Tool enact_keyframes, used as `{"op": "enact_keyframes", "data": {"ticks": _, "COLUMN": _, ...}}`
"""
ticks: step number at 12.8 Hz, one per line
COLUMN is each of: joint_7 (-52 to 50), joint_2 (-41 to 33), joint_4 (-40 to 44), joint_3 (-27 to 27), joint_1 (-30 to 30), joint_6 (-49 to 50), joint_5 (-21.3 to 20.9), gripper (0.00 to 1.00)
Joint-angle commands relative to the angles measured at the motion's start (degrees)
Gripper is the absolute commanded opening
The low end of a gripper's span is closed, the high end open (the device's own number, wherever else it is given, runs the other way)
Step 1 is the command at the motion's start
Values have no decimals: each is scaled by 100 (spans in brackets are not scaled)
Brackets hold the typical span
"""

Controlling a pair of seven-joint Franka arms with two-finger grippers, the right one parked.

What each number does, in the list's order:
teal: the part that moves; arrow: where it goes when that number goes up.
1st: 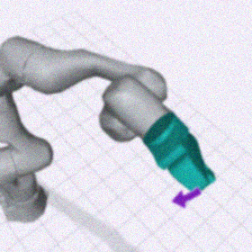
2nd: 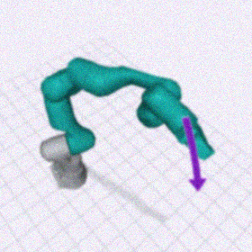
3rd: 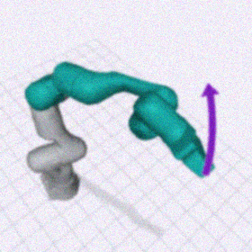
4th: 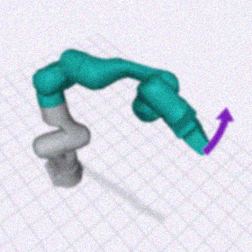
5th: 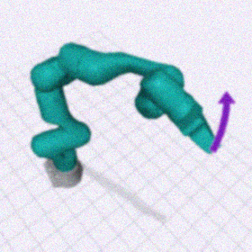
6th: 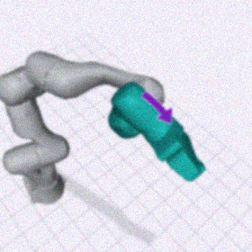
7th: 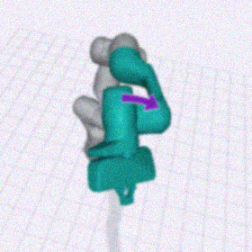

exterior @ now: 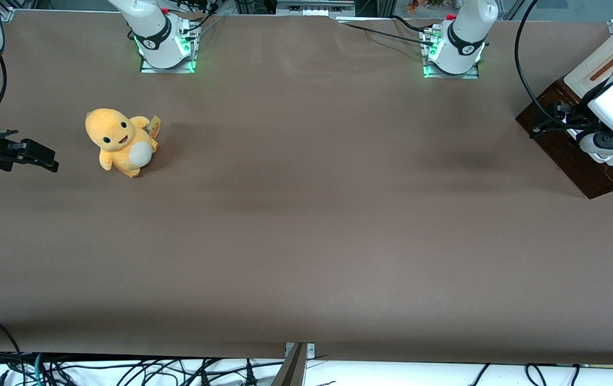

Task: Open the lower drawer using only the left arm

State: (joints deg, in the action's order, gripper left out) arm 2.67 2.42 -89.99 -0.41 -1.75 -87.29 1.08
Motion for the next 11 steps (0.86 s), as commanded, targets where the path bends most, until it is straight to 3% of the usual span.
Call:
{"op": "enact_keyframes", "data": {"ticks": 1, "joint_7": 93, "joint_2": -93, "joint_4": -10, "joint_3": -65, "joint_1": 43, "joint_6": 72, "joint_5": -20, "gripper": 100}}
{"op": "enact_keyframes", "data": {"ticks": 11, "joint_7": 208, "joint_2": -49, "joint_4": -63, "joint_3": -47, "joint_1": 43, "joint_6": 80, "joint_5": -29, "gripper": 100}}
